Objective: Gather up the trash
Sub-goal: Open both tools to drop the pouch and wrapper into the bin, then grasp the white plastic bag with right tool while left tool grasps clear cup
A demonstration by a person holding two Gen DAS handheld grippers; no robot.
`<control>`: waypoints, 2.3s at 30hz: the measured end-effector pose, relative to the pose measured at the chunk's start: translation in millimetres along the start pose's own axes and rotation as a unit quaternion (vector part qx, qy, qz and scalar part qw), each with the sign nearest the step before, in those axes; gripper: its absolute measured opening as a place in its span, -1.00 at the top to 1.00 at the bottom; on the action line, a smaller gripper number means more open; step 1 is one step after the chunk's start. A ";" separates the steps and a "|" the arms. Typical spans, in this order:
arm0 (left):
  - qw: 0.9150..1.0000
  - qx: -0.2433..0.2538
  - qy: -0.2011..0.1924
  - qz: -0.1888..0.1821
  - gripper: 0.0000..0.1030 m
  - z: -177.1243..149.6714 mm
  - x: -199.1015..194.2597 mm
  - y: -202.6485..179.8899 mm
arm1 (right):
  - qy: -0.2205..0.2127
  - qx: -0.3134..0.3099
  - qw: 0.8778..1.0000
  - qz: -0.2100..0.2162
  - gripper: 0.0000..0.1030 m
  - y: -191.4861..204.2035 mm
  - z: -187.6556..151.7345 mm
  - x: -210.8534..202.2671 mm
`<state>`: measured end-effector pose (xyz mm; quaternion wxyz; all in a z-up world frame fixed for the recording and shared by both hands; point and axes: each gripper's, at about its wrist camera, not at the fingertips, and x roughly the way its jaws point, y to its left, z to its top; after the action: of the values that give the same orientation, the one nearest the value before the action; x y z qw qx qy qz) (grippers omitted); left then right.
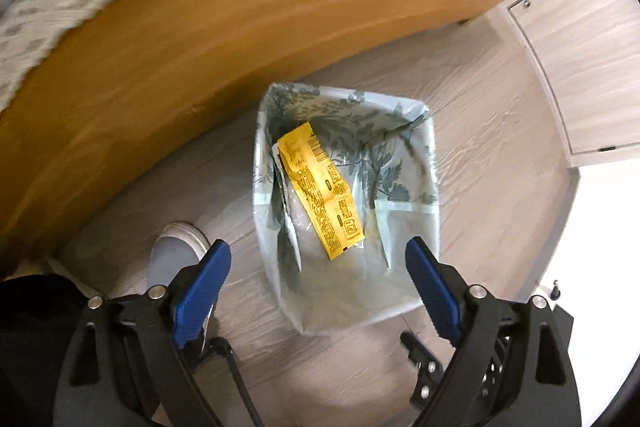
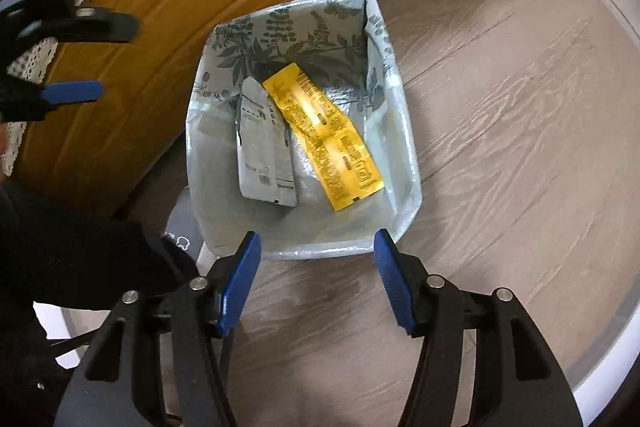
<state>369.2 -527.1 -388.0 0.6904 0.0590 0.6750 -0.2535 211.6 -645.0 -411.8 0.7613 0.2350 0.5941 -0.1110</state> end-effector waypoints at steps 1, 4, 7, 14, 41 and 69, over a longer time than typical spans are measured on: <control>1.000 0.003 0.000 -0.006 -0.66 -3.8 -7.3 2.6 | -0.002 0.004 1.000 -0.001 -0.11 0.7 0.2 -4.7; 1.000 0.013 -0.012 -0.025 -0.67 -14.9 -28.3 3.5 | -0.010 0.005 1.000 -0.014 -0.11 5.1 4.7 -22.4; 0.998 0.027 -0.036 -0.042 -0.67 -19.5 -55.3 -0.3 | -0.018 -0.005 0.999 -0.031 -0.11 14.5 9.4 -44.4; 0.992 0.054 -0.087 -0.073 -0.67 -28.5 -108.7 -0.2 | -0.041 -0.003 0.996 -0.078 -0.11 30.1 13.5 -92.8; 0.890 -0.048 -0.439 0.114 -0.85 -59.7 -352.7 293.8 | -0.275 -0.239 0.926 -0.099 -0.45 354.9 86.4 -191.6; 0.903 -0.148 -0.395 0.083 -0.85 -41.6 -323.6 400.2 | -0.282 -0.127 0.951 0.017 0.92 486.1 196.6 -103.1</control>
<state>516.5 -76.0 -184.5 0.9196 -0.0925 0.3697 -0.0950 569.3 -332.2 -167.3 0.9230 0.1054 0.3605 -0.0836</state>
